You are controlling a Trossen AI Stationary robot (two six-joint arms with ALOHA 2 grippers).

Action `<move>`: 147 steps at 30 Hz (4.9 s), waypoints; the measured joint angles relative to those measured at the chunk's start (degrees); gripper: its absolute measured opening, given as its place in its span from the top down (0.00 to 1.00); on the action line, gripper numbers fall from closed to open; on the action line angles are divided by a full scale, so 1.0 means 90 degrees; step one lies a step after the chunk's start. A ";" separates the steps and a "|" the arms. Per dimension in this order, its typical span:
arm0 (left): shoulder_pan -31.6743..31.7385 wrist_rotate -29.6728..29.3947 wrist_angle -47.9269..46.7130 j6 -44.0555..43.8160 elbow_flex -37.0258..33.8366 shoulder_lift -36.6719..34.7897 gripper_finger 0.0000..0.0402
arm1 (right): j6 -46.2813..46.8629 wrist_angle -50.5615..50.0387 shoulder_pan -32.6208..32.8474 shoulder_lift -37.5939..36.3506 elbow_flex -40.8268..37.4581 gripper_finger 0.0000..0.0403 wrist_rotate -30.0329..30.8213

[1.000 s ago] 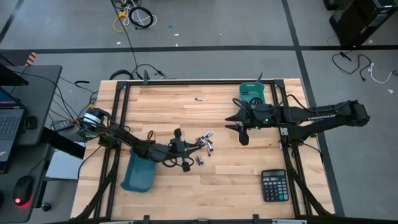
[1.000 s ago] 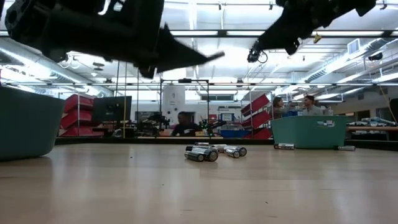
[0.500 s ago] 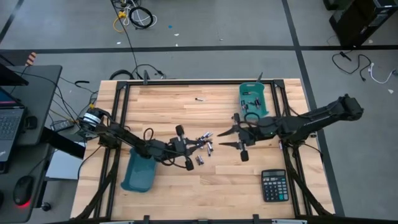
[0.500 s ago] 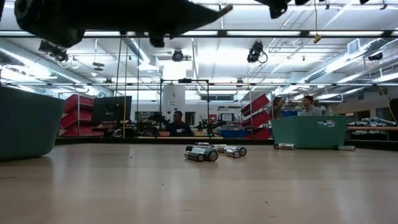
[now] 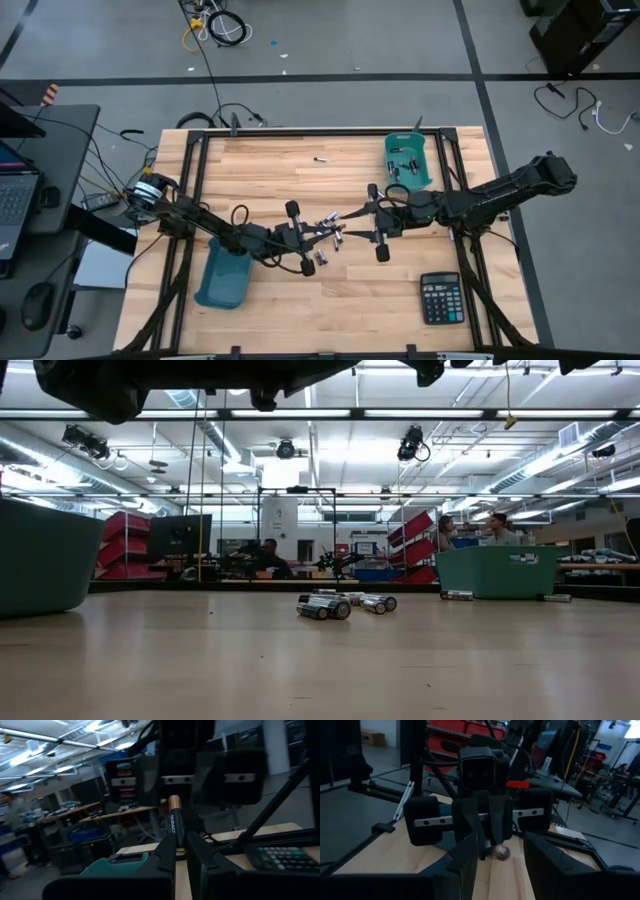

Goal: Sort batteries
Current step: Put the black battery into the green bin

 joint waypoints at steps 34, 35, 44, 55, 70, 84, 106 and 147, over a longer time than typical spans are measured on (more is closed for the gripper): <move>0.0262 0.0555 0.0184 0.0108 0.0000 0.0002 0.96 | -0.0039 0.0107 -0.0111 -0.0002 0.0000 0.85 0.0077; 0.0262 0.0566 0.0184 0.0108 0.0000 0.0002 0.96 | -0.0053 0.0105 -0.0111 -0.0002 0.0000 0.87 0.0063; 0.0260 0.0650 0.0182 0.0111 -0.0005 0.0002 0.95 | -0.0119 0.0107 -0.0113 -0.0007 0.0000 0.96 -0.0108; 0.0231 0.0214 0.0087 -0.0061 -0.0005 0.0002 0.66 | 0.0115 0.0051 -0.0125 -0.0024 0.0000 0.96 0.0152; 0.0032 -0.2077 -0.0940 -0.0503 -0.0005 0.0007 0.56 | 0.1841 -0.2970 -0.0997 -0.1456 0.0000 0.96 0.2271; 0.1478 0.1165 -0.1502 0.0002 -0.0002 -0.0240 0.56 | 0.2607 -0.4928 -0.4540 -0.1453 0.0008 0.96 0.1139; 0.3546 0.3946 -0.2683 -0.1228 0.0219 -0.0240 0.56 | 0.2758 -0.5505 -0.6415 0.0203 0.0010 0.96 0.0241; 0.4181 0.6977 -0.7115 -0.1027 0.0260 -0.0240 0.56 | 0.1566 -0.5437 -0.6302 0.1175 0.0992 0.78 -0.0413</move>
